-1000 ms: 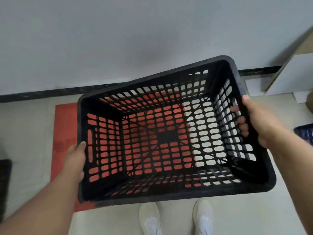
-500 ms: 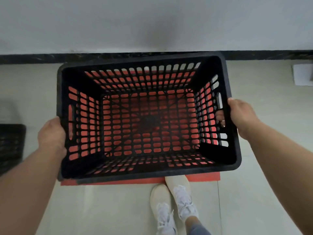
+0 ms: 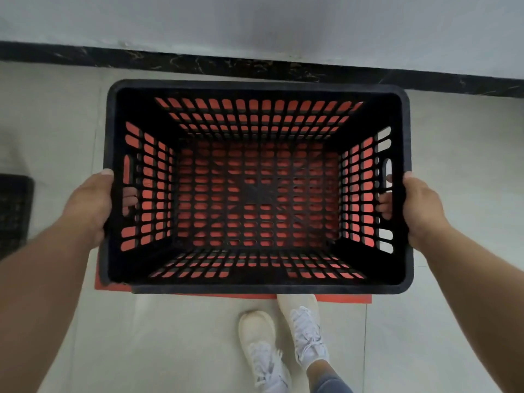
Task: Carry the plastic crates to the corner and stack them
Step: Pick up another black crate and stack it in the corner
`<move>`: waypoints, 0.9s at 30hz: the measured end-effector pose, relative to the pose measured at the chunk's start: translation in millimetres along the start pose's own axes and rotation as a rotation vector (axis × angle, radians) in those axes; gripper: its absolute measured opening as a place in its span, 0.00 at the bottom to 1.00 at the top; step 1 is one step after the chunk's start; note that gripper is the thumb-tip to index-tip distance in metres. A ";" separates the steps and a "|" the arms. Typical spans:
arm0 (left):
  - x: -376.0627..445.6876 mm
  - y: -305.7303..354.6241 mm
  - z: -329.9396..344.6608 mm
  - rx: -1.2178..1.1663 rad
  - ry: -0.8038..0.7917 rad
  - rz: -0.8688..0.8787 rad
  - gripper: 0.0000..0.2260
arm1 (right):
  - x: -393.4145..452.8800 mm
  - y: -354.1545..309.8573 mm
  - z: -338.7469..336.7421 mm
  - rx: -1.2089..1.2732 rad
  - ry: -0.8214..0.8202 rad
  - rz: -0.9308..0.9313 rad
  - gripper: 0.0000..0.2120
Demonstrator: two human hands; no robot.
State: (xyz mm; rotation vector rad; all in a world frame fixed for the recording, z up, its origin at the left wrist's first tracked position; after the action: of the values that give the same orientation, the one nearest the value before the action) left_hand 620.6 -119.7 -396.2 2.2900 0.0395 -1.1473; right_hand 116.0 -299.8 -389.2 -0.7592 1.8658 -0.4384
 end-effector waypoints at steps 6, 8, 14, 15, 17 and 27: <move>-3.3 0.8 0.9 -0.038 0.011 -0.006 0.17 | 1.7 2.9 -3.5 -0.016 0.098 -0.013 0.12; -4.0 -0.3 -0.6 -0.053 0.051 -0.004 0.16 | 1.0 1.9 -3.7 -0.010 0.108 -0.022 0.12; 4.2 -4.2 -4.9 -0.074 0.087 0.024 0.17 | 2.7 3.8 -5.1 -0.003 0.150 -0.054 0.12; 5.9 -5.0 -5.8 -0.084 0.081 0.023 0.17 | 2.8 3.9 -4.9 -0.007 0.152 -0.060 0.12; 6.9 -5.8 -6.1 -0.097 0.071 0.019 0.18 | 1.6 3.3 -4.3 -0.012 0.149 -0.063 0.13; -25.2 -2.8 -42.2 -0.180 0.108 0.004 0.15 | -27.2 -30.6 -5.4 -0.007 0.090 -0.101 0.12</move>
State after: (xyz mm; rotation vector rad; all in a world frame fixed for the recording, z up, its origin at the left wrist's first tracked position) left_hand 634.6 -90.6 -359.0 2.1887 0.1728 -0.9759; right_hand 127.7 -304.0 -349.9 -0.8537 1.9194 -0.5382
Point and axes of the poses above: each hand's wrist, its own x-axis towards the middle knuckle, its own z-axis out of the palm, y = z × x, the point moved 10 cm from there along x, towards the middle knuckle, and after that the axes turned 2 degrees about -z, right-handed, at the moved point
